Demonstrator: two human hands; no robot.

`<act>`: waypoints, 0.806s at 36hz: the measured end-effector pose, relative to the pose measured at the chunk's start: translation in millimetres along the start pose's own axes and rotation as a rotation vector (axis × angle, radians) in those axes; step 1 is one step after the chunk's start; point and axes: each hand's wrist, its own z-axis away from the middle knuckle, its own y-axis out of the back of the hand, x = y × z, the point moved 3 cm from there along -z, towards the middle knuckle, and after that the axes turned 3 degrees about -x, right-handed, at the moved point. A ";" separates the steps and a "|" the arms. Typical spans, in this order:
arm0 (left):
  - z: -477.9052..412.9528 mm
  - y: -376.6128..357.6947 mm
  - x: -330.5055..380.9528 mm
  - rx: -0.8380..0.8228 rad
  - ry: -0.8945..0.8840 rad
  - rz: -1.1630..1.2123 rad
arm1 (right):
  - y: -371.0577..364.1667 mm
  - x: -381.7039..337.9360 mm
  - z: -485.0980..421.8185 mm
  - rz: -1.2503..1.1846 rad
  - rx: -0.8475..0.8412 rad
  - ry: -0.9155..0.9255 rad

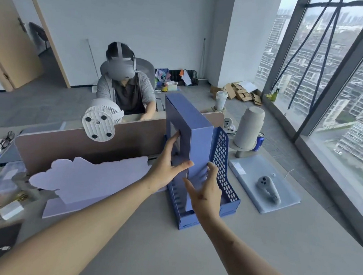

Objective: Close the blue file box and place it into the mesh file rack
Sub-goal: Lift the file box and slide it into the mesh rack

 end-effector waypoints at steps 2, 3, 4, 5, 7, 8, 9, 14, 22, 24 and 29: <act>1.7 2.7 -4.6 0.005 0.010 -0.026 | -7.2 9.5 -0.1 -0.015 -0.008 -0.029; 2.7 4.0 -7.5 0.008 0.018 -0.036 | -10.6 14.0 0.3 -0.020 -0.011 -0.037; 3.9 4.7 -10.6 0.011 0.024 -0.049 | -13.9 18.4 0.7 -0.024 -0.014 -0.042; 5.3 4.8 -13.7 0.011 0.033 -0.060 | -17.3 23.1 1.1 -0.025 -0.019 -0.050; 8.8 2.9 -20.5 0.006 0.057 -0.059 | -22.5 31.4 2.4 -0.029 -0.031 -0.064; 11.1 1.2 -23.6 0.003 0.072 -0.059 | -25.5 36.0 3.2 -0.035 -0.037 -0.067; 13.2 -0.2 -27.2 0.005 0.087 -0.069 | -28.5 40.7 4.6 -0.042 -0.043 -0.070; 22.1 -11.8 -48.5 0.012 0.145 -0.063 | -40.4 64.7 12.0 -0.081 -0.072 -0.096; 33.6 -24.8 -67.5 0.006 0.244 -0.054 | -47.1 88.5 20.6 -0.091 -0.039 -0.136; 37.1 -27.3 -67.8 0.001 0.257 -0.069 | -48.5 92.0 23.1 -0.064 -0.036 -0.141; 41.2 -30.5 -63.9 -0.013 0.259 -0.110 | -47.1 98.7 23.0 0.031 -0.026 -0.143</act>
